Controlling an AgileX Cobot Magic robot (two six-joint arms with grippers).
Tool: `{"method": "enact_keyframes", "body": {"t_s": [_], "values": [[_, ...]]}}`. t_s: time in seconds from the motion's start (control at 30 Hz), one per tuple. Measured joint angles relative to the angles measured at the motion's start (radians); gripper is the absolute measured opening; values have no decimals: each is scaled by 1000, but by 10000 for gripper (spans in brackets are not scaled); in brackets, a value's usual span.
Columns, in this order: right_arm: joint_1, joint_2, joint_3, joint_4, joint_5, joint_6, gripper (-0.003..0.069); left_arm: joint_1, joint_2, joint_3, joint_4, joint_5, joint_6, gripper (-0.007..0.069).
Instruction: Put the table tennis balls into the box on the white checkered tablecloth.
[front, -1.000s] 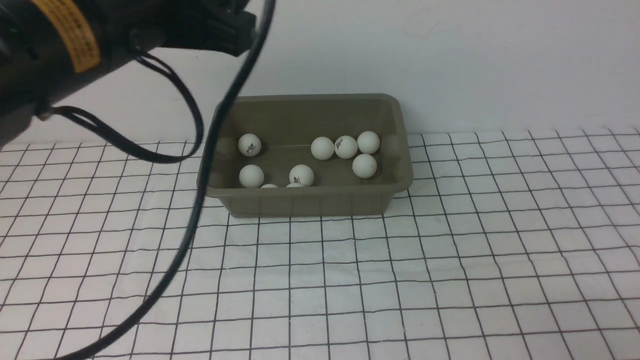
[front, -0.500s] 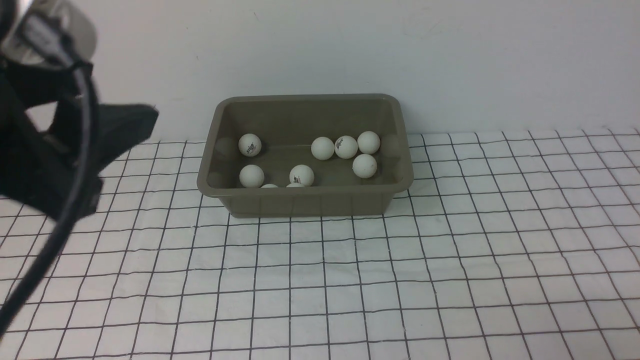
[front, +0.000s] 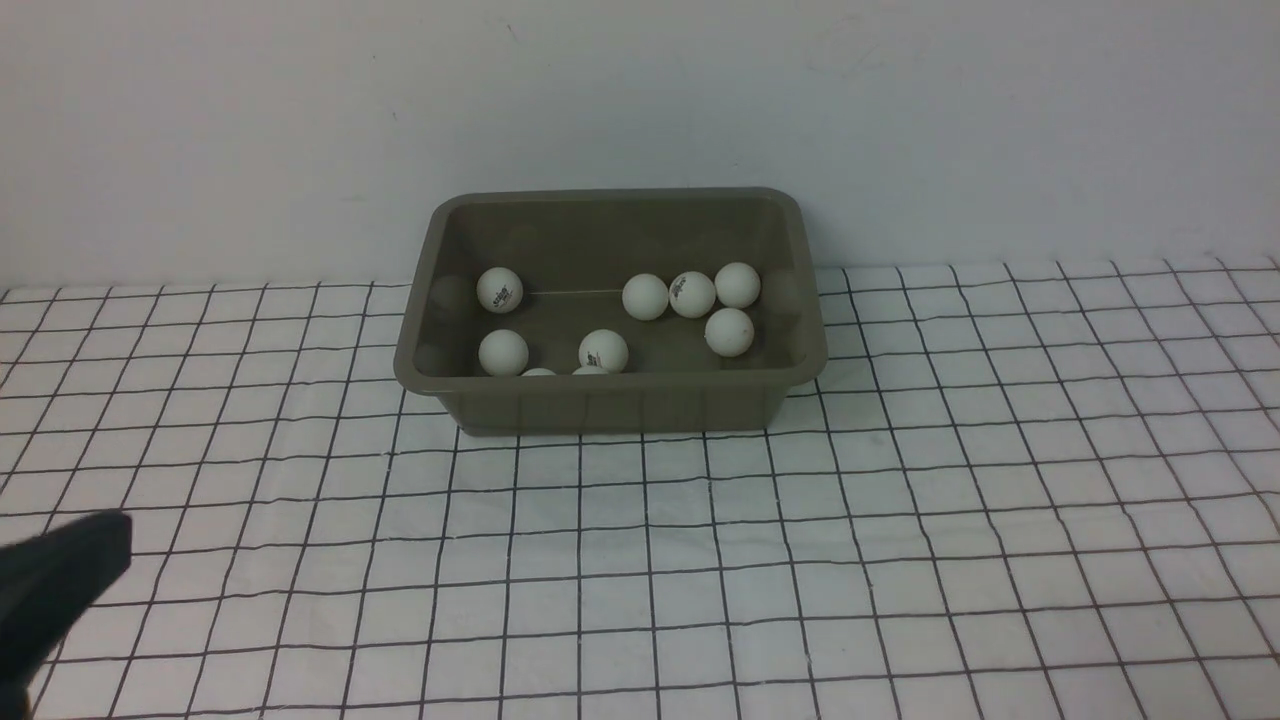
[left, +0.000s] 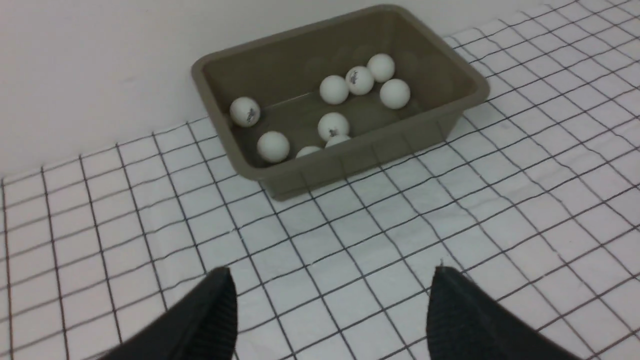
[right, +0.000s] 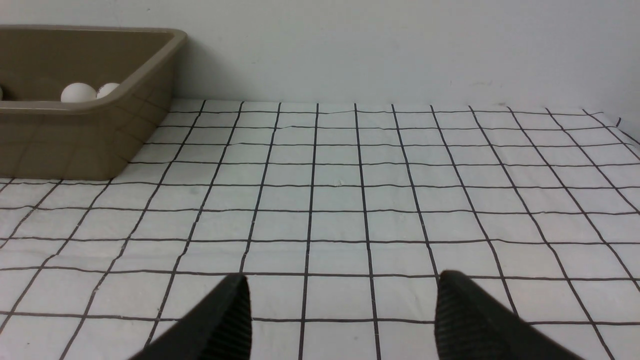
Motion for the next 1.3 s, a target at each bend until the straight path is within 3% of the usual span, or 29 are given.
{"method": "enact_keyframes", "body": {"t_s": [0.2, 0.53, 0.87, 1.3], "values": [[0, 0, 0, 0, 0, 0, 451, 173, -176, 244, -2, -105, 2, 459], [0, 0, 0, 0, 0, 0, 451, 327, -342, 506, 20, -281, 54, 459], [0, 0, 0, 0, 1, 0, 451, 344, -465, 693, 45, -332, 41, 459], [0, 0, 0, 0, 1, 0, 451, 344, -470, 699, 125, -356, -6, 459]]}}
